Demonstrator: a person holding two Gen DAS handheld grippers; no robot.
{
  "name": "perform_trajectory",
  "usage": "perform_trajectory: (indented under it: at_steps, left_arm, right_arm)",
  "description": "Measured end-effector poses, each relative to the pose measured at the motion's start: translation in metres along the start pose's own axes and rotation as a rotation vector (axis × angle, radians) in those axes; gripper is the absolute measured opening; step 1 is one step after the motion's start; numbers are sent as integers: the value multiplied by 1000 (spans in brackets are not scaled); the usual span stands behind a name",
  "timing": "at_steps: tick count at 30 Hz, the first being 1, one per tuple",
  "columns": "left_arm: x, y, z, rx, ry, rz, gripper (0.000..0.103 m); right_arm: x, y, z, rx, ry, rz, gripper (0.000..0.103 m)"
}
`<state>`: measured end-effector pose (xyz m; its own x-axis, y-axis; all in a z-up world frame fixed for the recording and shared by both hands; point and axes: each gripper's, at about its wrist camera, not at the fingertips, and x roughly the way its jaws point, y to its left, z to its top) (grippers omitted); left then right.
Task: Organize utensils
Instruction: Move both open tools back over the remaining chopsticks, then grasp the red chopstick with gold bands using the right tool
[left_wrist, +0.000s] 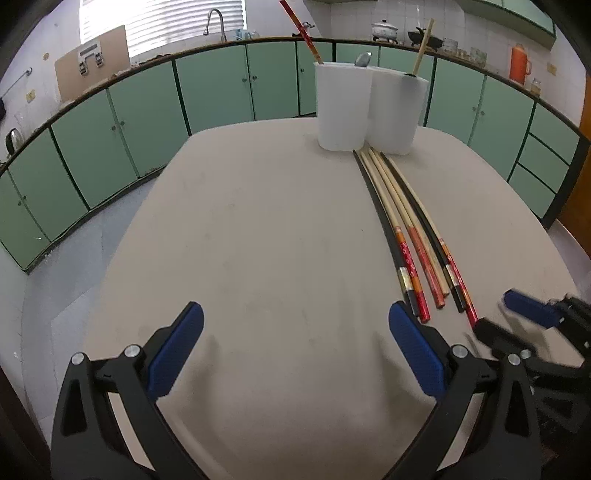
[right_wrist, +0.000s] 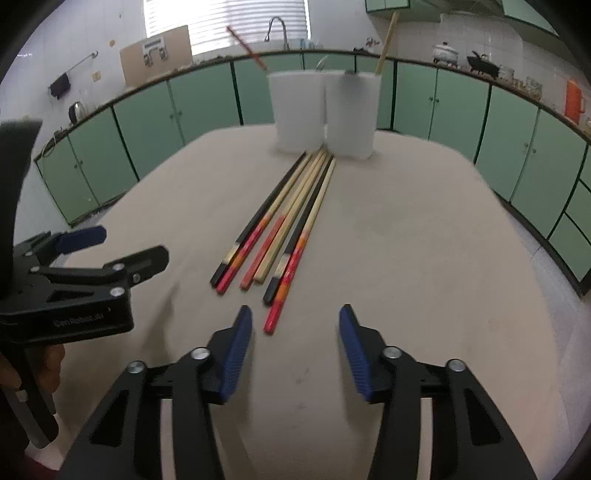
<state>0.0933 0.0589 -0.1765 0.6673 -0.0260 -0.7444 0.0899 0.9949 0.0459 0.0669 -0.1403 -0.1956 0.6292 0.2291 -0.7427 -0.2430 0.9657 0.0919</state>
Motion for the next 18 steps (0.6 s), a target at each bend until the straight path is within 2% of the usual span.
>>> perform_trajectory:
  at_steps: [4, 6, 9, 11, 18]
  left_arm:
    - [4, -2, 0, 0, 11, -14, 97]
    - [6, -3, -2, -5, 18, -23, 95]
    - [8, -5, -2, -8, 27, -39, 94]
    - [9, -8, -3, -4, 33, -56, 93]
    - [22, -24, -3, 26, 68, -92, 93]
  right_arm:
    - [1, 4, -1, -2, -11, -19, 39]
    - [3, 6, -4, -10, -18, -31, 33]
    - [1, 5, -6, -16, -22, -46, 20]
    - [-1, 0, -6, -6, -16, -45, 7]
    - [-6, -23, -6, 58, -11, -50, 6]
